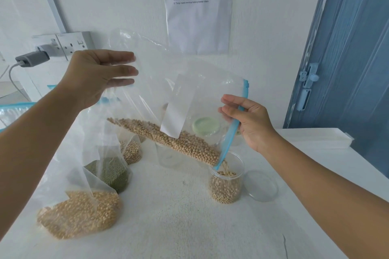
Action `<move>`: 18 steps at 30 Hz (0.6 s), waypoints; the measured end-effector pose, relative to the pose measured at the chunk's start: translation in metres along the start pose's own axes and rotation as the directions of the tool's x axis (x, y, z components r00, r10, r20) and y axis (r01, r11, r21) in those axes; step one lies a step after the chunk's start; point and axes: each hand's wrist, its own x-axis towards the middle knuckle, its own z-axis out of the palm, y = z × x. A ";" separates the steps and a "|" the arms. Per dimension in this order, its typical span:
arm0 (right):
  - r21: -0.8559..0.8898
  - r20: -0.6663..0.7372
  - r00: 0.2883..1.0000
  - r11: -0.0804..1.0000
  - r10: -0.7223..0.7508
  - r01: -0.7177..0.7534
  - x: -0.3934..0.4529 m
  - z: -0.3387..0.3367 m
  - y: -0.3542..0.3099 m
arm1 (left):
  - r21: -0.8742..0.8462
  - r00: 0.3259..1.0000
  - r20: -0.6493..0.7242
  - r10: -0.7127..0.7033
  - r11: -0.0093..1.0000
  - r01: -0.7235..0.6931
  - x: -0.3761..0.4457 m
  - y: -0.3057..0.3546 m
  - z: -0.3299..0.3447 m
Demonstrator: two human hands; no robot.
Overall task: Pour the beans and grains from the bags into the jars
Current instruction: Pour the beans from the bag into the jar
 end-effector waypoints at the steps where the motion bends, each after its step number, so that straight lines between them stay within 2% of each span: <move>1: -0.002 0.001 1.000 1.000 -0.001 0.001 -0.001 0.000 0.001 | 0.001 1.000 0.001 0.001 1.000 -0.001 0.000 0.000 0.000; 18: -0.006 -0.027 1.000 1.000 -0.011 0.011 -0.003 0.002 0.004 | 0.014 1.000 0.018 0.006 1.000 -0.007 0.004 0.000 -0.002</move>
